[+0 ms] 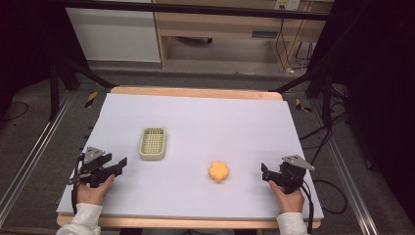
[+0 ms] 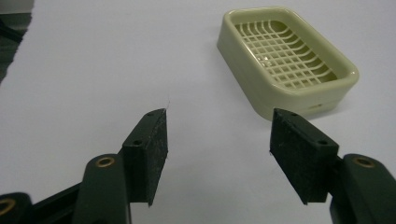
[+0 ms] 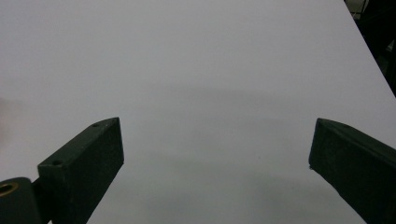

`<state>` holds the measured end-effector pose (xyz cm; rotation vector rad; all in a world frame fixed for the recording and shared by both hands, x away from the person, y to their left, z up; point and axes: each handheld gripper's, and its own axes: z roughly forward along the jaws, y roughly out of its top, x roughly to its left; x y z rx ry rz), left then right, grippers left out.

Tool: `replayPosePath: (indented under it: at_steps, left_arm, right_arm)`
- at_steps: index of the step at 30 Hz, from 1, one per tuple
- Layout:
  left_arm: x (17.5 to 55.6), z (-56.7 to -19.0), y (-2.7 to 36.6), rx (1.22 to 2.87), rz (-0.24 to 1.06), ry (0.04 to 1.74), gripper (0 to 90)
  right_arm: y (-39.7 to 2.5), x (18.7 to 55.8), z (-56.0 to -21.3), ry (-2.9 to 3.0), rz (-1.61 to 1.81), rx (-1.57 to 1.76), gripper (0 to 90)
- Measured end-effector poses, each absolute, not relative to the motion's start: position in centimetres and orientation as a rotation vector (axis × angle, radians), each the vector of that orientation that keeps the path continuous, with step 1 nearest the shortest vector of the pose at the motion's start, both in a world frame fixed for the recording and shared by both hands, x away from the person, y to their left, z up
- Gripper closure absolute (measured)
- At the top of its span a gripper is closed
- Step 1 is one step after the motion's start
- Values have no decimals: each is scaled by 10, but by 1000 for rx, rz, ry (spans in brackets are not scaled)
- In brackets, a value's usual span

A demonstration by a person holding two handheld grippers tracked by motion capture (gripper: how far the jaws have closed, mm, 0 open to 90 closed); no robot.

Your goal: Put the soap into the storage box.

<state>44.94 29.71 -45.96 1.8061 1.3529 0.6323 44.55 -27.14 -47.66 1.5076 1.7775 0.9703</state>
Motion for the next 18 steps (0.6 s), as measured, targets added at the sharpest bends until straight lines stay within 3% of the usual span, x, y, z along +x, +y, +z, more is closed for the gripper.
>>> replayPosePath:
  at_steps: [18]
  left_arm:
    - [447, -454, 279, 1832, 554, 1279, 332]
  right_arm:
    - [-266, 443, -476, 1797, 970, 1483, 34]
